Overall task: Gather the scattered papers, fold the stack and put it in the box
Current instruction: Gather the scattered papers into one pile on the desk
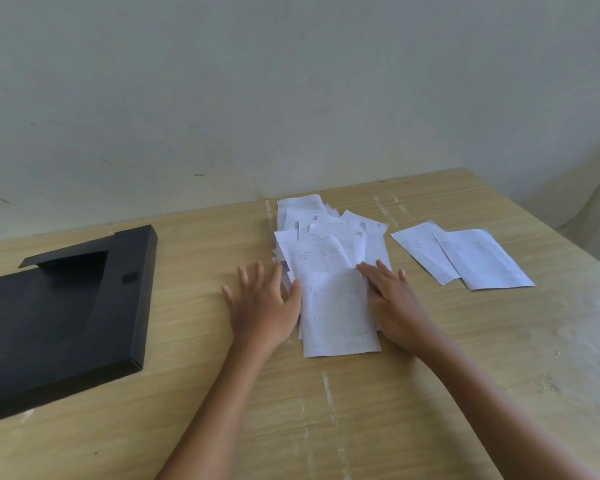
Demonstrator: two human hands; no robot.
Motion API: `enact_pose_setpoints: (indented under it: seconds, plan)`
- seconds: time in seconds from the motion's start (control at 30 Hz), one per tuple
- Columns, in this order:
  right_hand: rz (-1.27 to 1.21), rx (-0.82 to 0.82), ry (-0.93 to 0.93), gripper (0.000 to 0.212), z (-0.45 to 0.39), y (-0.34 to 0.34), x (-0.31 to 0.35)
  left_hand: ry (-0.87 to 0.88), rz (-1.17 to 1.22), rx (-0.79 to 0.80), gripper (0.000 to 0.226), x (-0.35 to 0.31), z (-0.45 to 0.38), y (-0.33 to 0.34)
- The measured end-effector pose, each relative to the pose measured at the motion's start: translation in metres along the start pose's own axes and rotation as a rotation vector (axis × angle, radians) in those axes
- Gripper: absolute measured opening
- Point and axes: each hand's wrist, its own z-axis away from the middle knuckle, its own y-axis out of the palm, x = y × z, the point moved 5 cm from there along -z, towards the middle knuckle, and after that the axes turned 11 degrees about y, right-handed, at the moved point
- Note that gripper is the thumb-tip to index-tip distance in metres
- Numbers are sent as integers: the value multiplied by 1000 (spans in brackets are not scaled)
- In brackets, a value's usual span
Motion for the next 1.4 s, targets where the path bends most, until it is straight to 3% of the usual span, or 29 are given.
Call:
enact_pose_setpoints:
  seconds: [0.17, 0.37, 0.47, 0.57, 0.63, 0.73, 0.83, 1.07, 1.17, 1.27, 1.33, 1.4]
  plan:
    - [116, -162, 41, 46, -29, -20, -8, -91, 72, -70, 67, 21, -23, -13]
    - [246, -100, -93, 48, -40, -10, 5, 29, 36, 101, 68, 3, -47, -7]
    - [235, -255, 12, 47, -37, -32, -14, 2, 67, -45, 70, -10, -39, -12]
    - [300, -400, 156, 50, -34, -60, -45, 208, -21, -126, 67, -53, -22, -8]
    - [315, -403, 281, 63, -35, -74, -68, 333, -45, -105, 63, -85, -14, 3]
    - [386, -304, 387, 77, -39, -82, -87, 291, -49, -29, 62, -105, -13, 18]
    - [467, -270, 334, 66, -42, -83, -83, 203, -55, 59, 63, -100, -14, 34]
    - [552, -244, 257, 36, -45, -69, -56, 195, -22, 24, 62, -96, -9, 38]
    - [480, -207, 173, 36, -45, -56, -44, 196, -6, 11, 62, -97, -9, 38]
    - [184, -271, 70, 38, -41, -55, -31, 198, -10, 12, 63, -96, -9, 39]
    - [123, -398, 121, 44, -40, -68, -38, 199, -2, 8, 62, -95, -10, 39]
    - [180, -405, 289, 51, -44, -79, -59, 197, 11, -4, 62, -96, -10, 39]
